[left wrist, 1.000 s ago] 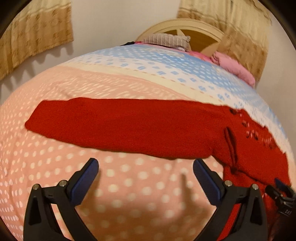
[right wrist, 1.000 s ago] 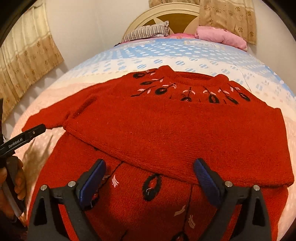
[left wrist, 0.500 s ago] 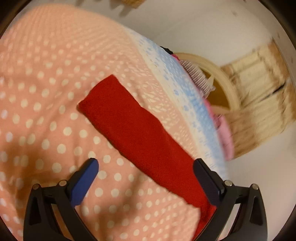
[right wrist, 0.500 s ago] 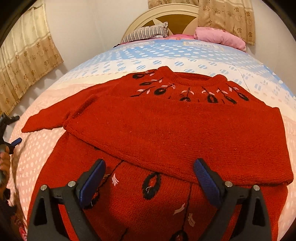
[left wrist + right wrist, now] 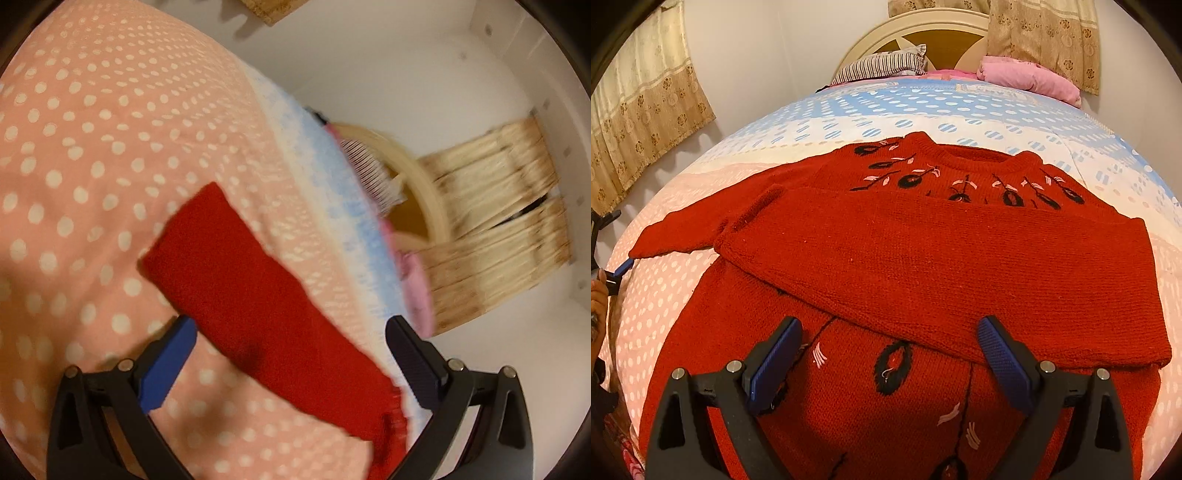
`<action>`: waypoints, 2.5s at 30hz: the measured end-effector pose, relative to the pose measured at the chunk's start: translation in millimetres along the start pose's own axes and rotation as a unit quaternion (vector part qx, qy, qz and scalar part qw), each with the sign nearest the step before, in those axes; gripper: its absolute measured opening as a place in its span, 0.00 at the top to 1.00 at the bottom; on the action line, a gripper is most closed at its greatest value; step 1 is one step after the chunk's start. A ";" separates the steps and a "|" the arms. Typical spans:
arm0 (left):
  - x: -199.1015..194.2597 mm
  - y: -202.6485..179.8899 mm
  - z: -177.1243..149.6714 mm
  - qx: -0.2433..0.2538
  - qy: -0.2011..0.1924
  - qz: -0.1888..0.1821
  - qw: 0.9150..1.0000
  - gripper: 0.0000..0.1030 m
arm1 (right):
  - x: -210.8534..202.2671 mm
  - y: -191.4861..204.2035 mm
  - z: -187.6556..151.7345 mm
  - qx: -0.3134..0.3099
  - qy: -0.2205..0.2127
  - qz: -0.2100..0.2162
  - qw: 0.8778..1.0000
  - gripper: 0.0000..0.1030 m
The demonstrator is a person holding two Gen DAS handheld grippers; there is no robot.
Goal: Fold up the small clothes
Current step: 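Move the left gripper down to the other sleeve cuff, then close the left gripper on the second sleeve cuff, then lift the sleeve with the left gripper and fold it across the sweater body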
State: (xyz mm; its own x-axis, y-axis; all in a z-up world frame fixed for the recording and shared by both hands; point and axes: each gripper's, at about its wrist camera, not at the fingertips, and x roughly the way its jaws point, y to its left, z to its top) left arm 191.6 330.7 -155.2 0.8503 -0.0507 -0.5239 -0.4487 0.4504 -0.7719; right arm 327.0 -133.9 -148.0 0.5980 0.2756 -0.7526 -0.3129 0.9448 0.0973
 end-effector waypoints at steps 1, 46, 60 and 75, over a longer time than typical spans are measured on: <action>1.4 -2.0 0.3 0.008 0.004 0.012 1.000 0.00 | -0.4 0.3 -0.2 0.000 0.000 -0.001 1.000 0.06; -6.9 -153.4 -21.5 0.178 -0.022 -0.045 0.983 0.95 | -88.7 -29.3 -4.5 0.057 -0.069 0.044 0.995 0.06; 1.6 -222.8 -52.5 0.205 0.000 -0.095 0.974 0.95 | -129.8 -40.9 -38.1 0.048 -0.075 0.048 0.995 0.06; 9.1 -312.6 -107.1 0.250 0.010 -0.144 0.957 0.95 | -150.5 -57.1 -72.5 0.058 -0.085 0.057 0.993 0.06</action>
State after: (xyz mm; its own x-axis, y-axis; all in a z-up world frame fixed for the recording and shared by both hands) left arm 310.2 93.9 42.7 0.9113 -0.2515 -0.3261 -0.0049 0.7853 -0.6191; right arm 201.3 -242.1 -87.4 0.6826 0.3978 -0.6131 -0.3046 0.9174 0.2562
